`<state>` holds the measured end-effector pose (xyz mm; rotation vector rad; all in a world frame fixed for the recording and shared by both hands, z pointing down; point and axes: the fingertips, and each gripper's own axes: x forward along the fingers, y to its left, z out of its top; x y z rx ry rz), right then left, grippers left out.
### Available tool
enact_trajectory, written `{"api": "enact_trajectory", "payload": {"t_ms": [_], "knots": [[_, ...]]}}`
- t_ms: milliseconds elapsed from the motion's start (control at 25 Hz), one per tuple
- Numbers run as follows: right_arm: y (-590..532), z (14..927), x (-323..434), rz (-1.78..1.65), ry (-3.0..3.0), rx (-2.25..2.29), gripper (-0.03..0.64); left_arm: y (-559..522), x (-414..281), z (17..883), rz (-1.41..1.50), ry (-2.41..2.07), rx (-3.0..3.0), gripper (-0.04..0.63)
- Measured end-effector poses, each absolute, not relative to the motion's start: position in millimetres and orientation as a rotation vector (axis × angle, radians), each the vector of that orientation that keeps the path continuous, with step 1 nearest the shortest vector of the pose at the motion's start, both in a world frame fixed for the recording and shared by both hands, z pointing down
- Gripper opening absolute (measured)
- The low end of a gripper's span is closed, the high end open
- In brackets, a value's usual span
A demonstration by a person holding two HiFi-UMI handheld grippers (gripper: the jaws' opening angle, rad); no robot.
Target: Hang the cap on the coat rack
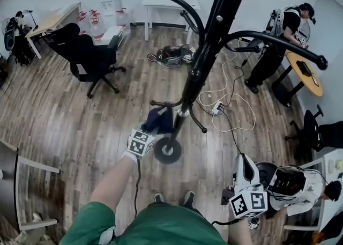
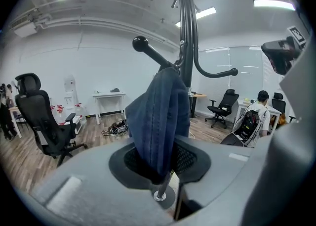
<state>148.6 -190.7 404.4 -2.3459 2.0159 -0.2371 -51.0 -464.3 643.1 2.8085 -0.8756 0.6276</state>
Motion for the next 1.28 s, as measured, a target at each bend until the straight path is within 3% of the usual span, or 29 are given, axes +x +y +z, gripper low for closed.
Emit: {"api": "enact_trajectory", "payload": {"t_ms": [120,280,400,960,1280], "knots": [[-194,403,146,-0.233,2.041,-2.330,0.003,-465,-48,647,0.649,-0.863,2.806,0.114],[-196,402,146,-0.233,2.061,-2.309,0.003,-462,-50,651,0.671,-0.857,2.787,0.206],[-202,401,145,-0.237,2.082,-2.286,0.003,-459,-56,654,0.691,-0.861,2.770,0.227],[-213,401,151,-0.226,2.199,-2.164,0.003,-422,-85,602,0.518,-1.036,2.760,0.221],[-226,390,156,-0.191,2.267,-2.086,0.003,-397,-93,506,0.202,-1.259,2.747,0.148]]}}
